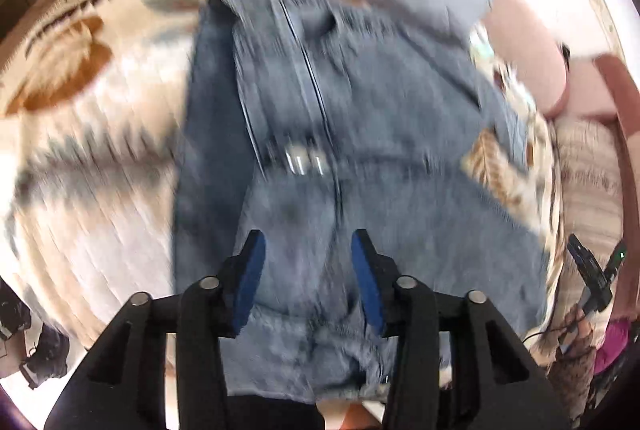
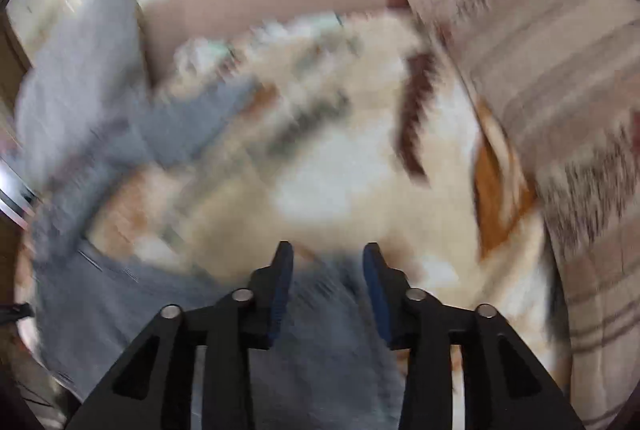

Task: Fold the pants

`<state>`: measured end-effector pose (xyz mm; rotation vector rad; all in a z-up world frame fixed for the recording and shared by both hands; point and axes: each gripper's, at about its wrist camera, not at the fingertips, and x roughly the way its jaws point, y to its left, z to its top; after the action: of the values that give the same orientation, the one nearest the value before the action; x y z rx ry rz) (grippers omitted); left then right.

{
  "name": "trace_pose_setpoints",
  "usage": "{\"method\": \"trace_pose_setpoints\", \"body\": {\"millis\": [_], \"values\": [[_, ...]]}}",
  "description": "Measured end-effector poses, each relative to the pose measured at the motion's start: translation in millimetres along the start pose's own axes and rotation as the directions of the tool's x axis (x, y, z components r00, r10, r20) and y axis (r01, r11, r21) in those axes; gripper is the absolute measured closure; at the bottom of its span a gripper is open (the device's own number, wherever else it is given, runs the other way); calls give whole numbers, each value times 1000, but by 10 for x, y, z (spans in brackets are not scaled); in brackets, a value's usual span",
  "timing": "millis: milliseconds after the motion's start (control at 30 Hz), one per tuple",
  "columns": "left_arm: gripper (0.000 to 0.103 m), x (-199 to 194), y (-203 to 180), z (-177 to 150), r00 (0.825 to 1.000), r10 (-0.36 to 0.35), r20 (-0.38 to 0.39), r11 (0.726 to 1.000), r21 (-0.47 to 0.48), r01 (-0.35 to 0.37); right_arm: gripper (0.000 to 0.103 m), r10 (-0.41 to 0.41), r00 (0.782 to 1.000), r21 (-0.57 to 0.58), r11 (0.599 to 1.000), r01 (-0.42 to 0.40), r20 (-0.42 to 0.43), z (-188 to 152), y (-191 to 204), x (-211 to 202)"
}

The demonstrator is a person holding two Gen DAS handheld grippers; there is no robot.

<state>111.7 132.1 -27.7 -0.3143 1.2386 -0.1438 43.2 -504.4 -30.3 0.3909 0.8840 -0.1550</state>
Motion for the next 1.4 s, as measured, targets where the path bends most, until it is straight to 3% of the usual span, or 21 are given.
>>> {"method": "trace_pose_setpoints", "body": {"millis": [33,133,200,400,433,467,500,567,600,633,667,700,800,867,933,1100,1167,1267,1333,1367,1400], "values": [[46,12,33,116,1000,6,7,1000,-18,-6,49,41,999,5,999,-41,-4,77,100,45],[46,141,150,392,1000,-8,-2,995,-100,8,46,193,980,35,981,-191,-53,327,451,363],[46,354,95,535,999,-21,-29,989,-149,17,46,240,967,45,971,-236,-87,416,704,676],[46,649,-50,649,997,-11,-81,993,-114,2,47,125,960,59,992,-113,-253,534,979,1633],[46,685,-58,662,996,-9,-88,995,-104,0,57,149,953,63,989,-137,-265,539,1006,1692],[46,718,-73,701,996,-10,-89,995,-102,1,94,173,945,44,985,-167,-276,580,1064,1725],[46,743,-81,744,996,-13,-87,995,-101,4,94,185,946,3,982,-191,-264,687,1168,1686],[46,771,-84,840,997,0,-79,995,-102,-8,95,284,952,-13,958,-287,-116,1344,1379,1408],[46,786,-82,876,997,5,-78,994,-111,-14,93,343,939,8,939,-343,-1,1692,1403,1238],[46,794,-76,907,997,7,-82,992,-124,-17,86,345,934,15,938,-347,97,1971,1406,1102],[46,792,-65,923,996,-2,-84,991,-135,-10,43,301,941,19,951,-308,157,2187,1404,1023],[46,778,-50,931,997,-12,-81,990,-139,1,0,199,965,28,978,-207,170,2399,1400,1003],[45,698,53,913,998,-35,-47,990,-135,28,5,124,990,-38,992,-121,69,2354,1339,1148],[44,698,115,924,998,-44,-38,988,-150,38,5,99,995,-60,993,-100,-10,2079,1194,1259],[42,751,175,933,997,-60,-46,982,-182,50,6,138,985,-26,990,-142,-102,1677,992,1427],[38,862,92,901,997,-32,-68,984,-178,19,21,266,939,138,961,-240,-219,1001,733,1794],[36,864,29,886,998,-24,-61,986,-165,14,21,324,921,216,936,-279,-215,978,740,1925],[35,881,-5,878,998,-23,-61,988,-155,13,21,424,881,388,863,-323,-209,955,712,2216],[35,898,-37,899,998,-9,-65,990,-138,0,25,406,889,410,863,-295,-214,1008,772,2305],[35,891,-43,910,998,-11,-63,991,-137,3,55,387,899,391,875,-287,-206,1068,815,2307],[35,882,-46,930,998,-16,-61,990,-138,8,96,397,896,359,880,-311,-197,1242,896,2265]]}}
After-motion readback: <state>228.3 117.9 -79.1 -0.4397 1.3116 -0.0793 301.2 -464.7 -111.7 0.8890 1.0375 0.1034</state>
